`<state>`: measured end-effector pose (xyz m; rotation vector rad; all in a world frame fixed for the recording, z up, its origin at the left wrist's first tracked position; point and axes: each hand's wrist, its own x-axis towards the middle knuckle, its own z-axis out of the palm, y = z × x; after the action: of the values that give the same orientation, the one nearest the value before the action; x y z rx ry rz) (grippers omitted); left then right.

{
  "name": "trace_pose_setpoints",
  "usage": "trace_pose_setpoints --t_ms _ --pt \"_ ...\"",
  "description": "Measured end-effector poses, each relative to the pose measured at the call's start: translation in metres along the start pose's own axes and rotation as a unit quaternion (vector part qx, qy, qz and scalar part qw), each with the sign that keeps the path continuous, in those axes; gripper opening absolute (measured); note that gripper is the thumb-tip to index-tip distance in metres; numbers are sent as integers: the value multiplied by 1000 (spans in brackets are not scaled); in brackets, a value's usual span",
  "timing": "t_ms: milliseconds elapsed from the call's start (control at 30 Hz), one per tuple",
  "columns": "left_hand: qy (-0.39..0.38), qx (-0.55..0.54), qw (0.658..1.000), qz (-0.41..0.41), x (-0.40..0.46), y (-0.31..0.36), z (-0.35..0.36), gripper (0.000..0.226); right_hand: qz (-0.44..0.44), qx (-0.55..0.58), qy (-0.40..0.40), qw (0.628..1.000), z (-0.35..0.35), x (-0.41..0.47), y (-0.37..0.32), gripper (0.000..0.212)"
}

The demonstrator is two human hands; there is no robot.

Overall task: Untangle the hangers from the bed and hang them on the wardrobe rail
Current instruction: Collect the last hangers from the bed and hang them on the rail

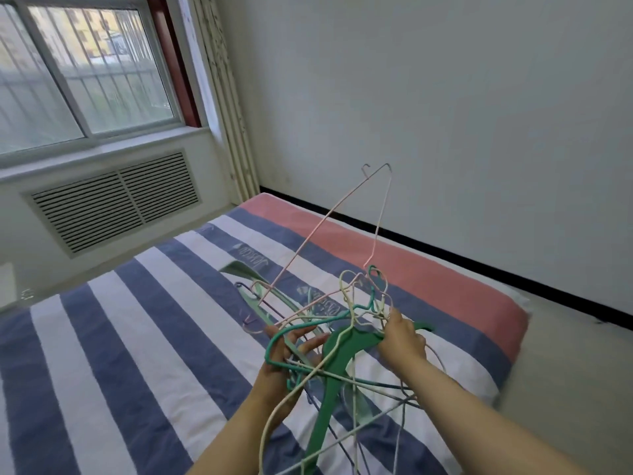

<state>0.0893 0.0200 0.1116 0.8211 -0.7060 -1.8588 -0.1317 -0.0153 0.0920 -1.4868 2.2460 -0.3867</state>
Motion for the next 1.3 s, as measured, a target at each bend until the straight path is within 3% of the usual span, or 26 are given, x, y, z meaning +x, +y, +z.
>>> trace_pose_setpoints --t_ms 67,167,233,433,567,667,767,867,933,1067,1133,1300 --pt "-34 -39 999 -4 3 3 -8 117 -2 7 -27 1000 -2 2 0 59" --pt "-167 -66 984 9 5 11 0 105 1 17 -55 998 1 3 -4 57" --pt "-77 4 996 -50 6 10 1 112 3 10 -57 998 2 2 -7 56" --pt "-59 80 992 -72 -4 19 5 112 -3 -1 22 1000 -2 3 -14 33" --pt "-136 79 986 -59 -6 17 12 91 -41 -6 59 997 1 6 -20 60" --pt "-82 31 995 -51 -3 11 19 82 -73 -13 70 995 -1 6 -30 61" --pt "29 -16 999 -32 6 3 17 70 -104 -17 43 993 -7 1 -43 48" --pt "67 5 997 -24 13 -3 11 44 -128 -26 -39 991 -7 -4 -52 54" --pt "75 57 995 -16 15 -7 13 32 -166 33 -102 980 -5 -11 -61 55" --pt "93 136 986 11 21 -15 18 27 -161 249 -158 942 -15 -39 -75 28" --pt "89 170 981 31 23 -17 20 26 -134 349 -179 910 -16 -46 -71 43" --pt "77 211 973 53 28 -18 33 48 -64 484 -158 859 -13 -49 -57 40"
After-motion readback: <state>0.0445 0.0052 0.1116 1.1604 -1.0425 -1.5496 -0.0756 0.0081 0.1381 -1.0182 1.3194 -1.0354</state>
